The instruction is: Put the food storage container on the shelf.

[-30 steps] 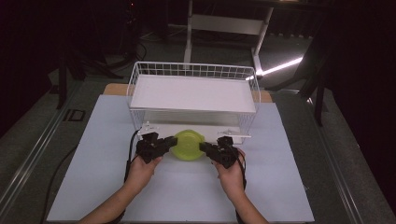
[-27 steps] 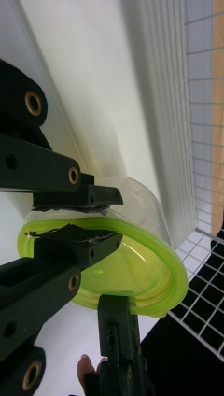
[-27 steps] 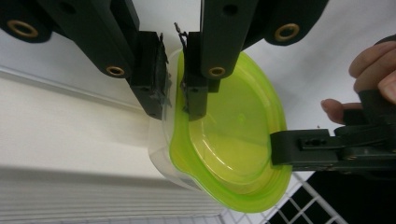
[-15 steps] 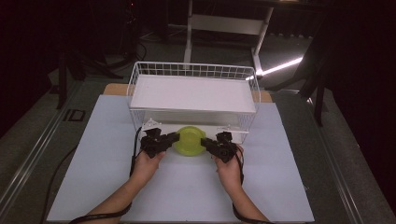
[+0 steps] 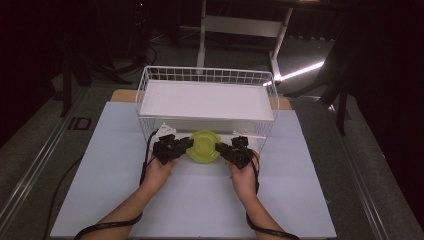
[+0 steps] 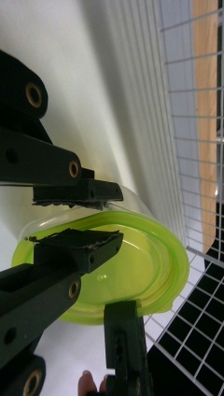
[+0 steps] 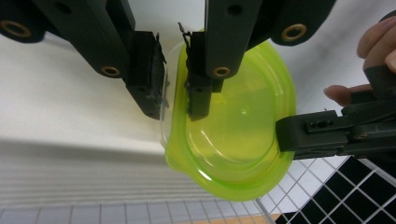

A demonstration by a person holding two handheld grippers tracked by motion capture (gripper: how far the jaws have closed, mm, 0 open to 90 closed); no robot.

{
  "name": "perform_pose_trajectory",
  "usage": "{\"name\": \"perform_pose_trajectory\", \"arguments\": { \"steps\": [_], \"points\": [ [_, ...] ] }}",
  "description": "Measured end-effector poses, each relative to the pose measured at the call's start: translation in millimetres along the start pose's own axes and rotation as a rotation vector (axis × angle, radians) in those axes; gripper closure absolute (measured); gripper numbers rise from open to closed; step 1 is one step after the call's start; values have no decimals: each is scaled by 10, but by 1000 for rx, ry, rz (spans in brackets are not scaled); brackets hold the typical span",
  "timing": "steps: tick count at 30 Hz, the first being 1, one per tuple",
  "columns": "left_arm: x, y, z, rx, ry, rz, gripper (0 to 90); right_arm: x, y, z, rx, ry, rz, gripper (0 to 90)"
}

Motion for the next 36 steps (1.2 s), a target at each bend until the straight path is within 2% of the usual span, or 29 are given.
{"name": "perform_pose_trajectory", "arguments": {
  "steps": [3, 7, 9, 12, 14, 18, 21, 26, 28, 30, 33, 36],
  "points": [
    [0, 5, -29, -7, -20, -6, 721, -6, -23, -27, -7, 23, 5, 726],
    [23, 30, -68, -21, -73, -12, 622, -29, -54, -70, -16, 52, -6, 684],
    [27, 35, -81, -41, -79, -1, 584, -41, -63, -87, -27, 60, -21, 680],
    [17, 26, -99, -55, -95, -10, 567, -45, -79, -119, -33, 86, -26, 671],
    [8, 15, -117, -56, -106, -19, 540, -50, -95, -143, -38, 92, -24, 631],
    [-30, -5, -133, -67, -105, -25, 516, -27, -110, -165, -54, 93, 0, 583],
    [-56, -26, -91, -94, -101, -41, 500, 8, -118, -149, -64, 95, 28, 560],
    [-66, -38, 23, -106, -91, -21, 468, 33, -154, -70, -72, 92, 57, 541],
    [-75, -35, 76, -106, -78, -9, 458, 51, -162, -24, -70, 80, 49, 535],
    [-92, -25, 128, -100, -60, 6, 452, 72, -163, 20, -74, 75, 61, 535],
    [-119, 4, 224, -90, -41, -19, 440, 96, -159, 84, -77, 70, 57, 532],
    [-147, 46, 322, -66, -25, -11, 427, 134, -145, 148, -80, 50, 49, 533]
  ]
}}
Point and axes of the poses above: each handheld gripper's, and its own axes: z roughly backward along the jaws, y roughly out of its underside, x roughly to its left, the point moved 4 cm from there along -z, roughly forward along the jaws, and after that the axes turned 8 degrees about -x, right-handed, at the moved point
